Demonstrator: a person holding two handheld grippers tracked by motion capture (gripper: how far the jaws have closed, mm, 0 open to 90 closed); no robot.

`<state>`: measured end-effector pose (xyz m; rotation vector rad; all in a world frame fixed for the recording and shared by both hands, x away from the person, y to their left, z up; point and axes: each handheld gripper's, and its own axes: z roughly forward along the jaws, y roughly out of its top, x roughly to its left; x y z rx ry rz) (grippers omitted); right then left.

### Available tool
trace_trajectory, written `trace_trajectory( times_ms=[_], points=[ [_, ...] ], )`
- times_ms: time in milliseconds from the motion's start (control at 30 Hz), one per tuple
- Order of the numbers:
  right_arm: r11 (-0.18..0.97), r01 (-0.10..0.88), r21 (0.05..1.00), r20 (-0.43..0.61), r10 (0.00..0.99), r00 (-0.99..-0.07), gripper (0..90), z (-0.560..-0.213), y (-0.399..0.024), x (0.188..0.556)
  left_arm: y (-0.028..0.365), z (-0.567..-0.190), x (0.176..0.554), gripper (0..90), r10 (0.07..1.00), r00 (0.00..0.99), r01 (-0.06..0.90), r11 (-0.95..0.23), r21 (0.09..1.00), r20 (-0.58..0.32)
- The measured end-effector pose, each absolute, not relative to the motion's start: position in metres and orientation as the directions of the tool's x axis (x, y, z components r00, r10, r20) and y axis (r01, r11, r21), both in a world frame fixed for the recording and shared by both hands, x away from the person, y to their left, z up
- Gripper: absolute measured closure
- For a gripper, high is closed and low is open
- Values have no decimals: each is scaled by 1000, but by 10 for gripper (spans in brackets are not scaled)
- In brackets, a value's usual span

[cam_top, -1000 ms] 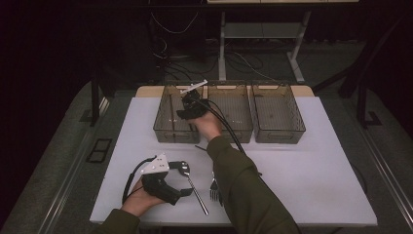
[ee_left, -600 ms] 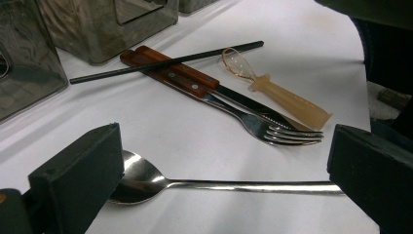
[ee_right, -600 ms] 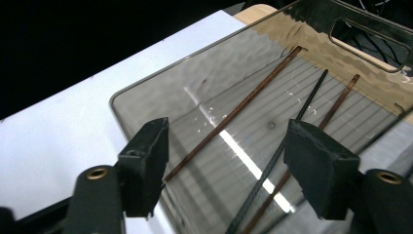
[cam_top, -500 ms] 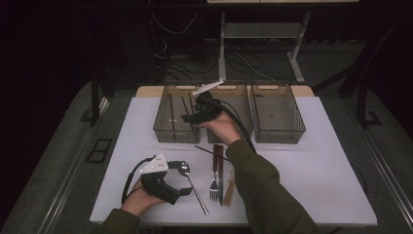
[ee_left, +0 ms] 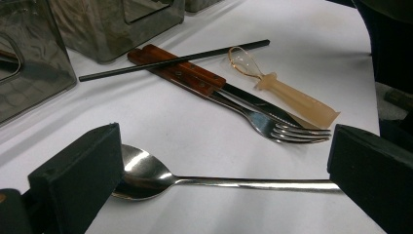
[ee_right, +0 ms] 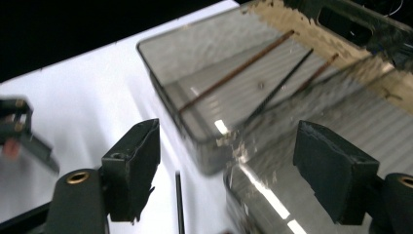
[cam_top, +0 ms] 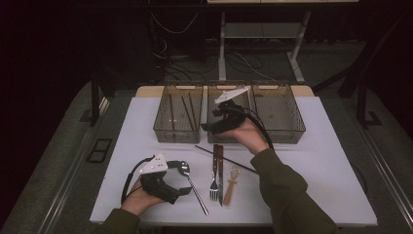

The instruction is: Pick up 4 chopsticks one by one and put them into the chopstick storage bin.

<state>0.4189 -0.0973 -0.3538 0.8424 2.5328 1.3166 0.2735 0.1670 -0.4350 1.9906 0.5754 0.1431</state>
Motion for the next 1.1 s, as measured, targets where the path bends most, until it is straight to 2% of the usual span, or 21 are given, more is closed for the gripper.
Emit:
trace_trajectory(
  times_ms=[200, 467, 733, 1100],
  points=[
    [448, 409, 795, 115, 550, -827, 265, -360, -127, 406, 167, -435, 274, 0, 462, 874, 343, -365, 865, -151],
    [456, 401, 794, 113, 538, -835, 335, -366, -158, 391, 167, -436, 274, 0, 464, 872, 346, -368, 863, -152],
    [472, 404, 783, 104, 542, -834, 475, -379, -185, 369, 167, -436, 274, 0, 469, 871, 349, -376, 859, -149],
    [513, 418, 750, 116, 521, -846, 596, -401, -212, 340, 167, -436, 274, 0, 469, 872, 345, -389, 854, -139]
  ],
)
